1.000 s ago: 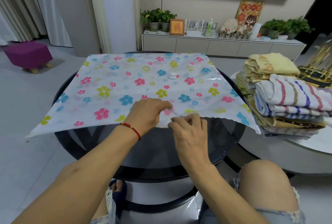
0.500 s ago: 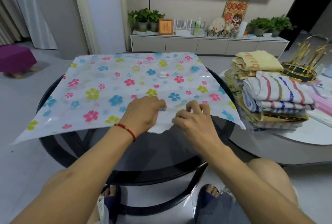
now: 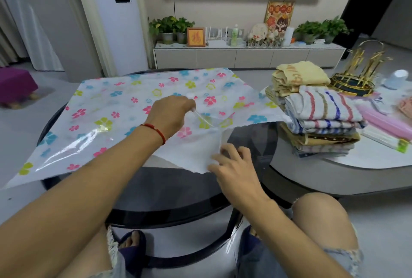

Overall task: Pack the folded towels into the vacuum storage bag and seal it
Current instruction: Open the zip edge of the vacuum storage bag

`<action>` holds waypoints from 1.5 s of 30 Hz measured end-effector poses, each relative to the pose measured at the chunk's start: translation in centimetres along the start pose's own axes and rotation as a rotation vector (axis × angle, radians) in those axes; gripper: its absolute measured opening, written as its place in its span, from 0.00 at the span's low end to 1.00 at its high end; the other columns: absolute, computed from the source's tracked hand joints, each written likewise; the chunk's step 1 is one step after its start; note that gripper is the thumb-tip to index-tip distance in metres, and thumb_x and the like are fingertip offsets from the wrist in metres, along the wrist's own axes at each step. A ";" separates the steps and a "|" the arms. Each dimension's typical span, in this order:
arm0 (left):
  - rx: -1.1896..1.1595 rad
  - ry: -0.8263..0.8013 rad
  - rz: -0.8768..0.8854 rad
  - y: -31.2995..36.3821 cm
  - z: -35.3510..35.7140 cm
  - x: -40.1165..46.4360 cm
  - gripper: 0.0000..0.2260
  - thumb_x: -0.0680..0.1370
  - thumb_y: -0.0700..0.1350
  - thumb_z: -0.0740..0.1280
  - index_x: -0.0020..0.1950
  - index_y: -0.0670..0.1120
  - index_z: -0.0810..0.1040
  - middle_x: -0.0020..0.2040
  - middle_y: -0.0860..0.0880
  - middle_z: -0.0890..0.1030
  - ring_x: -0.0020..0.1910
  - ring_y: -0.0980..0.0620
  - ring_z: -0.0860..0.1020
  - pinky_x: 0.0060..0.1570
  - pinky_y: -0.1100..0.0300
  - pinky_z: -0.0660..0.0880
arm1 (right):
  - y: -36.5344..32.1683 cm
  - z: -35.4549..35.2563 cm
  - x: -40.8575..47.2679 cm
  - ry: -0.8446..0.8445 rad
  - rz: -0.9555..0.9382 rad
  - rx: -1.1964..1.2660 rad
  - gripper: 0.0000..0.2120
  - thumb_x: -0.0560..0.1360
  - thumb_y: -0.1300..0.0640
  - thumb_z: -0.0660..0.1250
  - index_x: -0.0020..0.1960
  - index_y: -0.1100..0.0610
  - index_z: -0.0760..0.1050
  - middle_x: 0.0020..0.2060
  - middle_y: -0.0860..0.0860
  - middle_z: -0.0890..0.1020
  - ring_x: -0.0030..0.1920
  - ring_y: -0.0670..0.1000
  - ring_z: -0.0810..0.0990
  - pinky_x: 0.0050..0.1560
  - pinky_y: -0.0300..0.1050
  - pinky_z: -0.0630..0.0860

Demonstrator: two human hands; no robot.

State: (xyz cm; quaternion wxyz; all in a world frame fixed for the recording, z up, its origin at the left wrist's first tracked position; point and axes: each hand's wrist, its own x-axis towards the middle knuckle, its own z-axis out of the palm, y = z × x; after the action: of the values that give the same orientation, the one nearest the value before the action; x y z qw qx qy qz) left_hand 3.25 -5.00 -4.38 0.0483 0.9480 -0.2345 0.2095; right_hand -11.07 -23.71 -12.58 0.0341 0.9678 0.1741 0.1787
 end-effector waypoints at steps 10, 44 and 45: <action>-0.112 0.084 -0.134 0.2 0.1 -1.4 0.12 0.78 0.38 0.63 0.53 0.52 0.81 0.47 0.48 0.85 0.46 0.40 0.80 0.40 0.54 0.74 | 5.5 -0.6 2.3 -0.049 0.062 -0.091 0.07 0.72 0.63 0.68 0.42 0.51 0.81 0.41 0.46 0.81 0.46 0.55 0.72 0.43 0.48 0.59; -0.192 -0.373 -0.441 -3.0 -2.8 -9.7 0.14 0.73 0.58 0.68 0.47 0.48 0.80 0.40 0.49 0.78 0.41 0.47 0.78 0.40 0.56 0.74 | -7.0 1.1 6.1 0.006 0.181 0.531 0.15 0.78 0.64 0.61 0.52 0.51 0.85 0.47 0.51 0.88 0.51 0.59 0.82 0.53 0.52 0.74; -0.178 -0.370 -0.449 -3.4 -3.0 -10.0 0.14 0.74 0.58 0.67 0.37 0.48 0.77 0.32 0.49 0.75 0.33 0.48 0.74 0.34 0.58 0.70 | -7.0 1.3 6.0 -0.006 0.174 0.534 0.15 0.77 0.64 0.62 0.50 0.52 0.85 0.46 0.49 0.87 0.51 0.57 0.82 0.54 0.51 0.74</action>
State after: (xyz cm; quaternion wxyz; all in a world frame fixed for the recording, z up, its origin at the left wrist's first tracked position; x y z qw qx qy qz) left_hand -4.29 2.86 -5.87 0.1329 0.9903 -0.0413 -0.0040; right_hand -7.64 -15.05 -12.69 -0.2372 0.9543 0.1313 0.1261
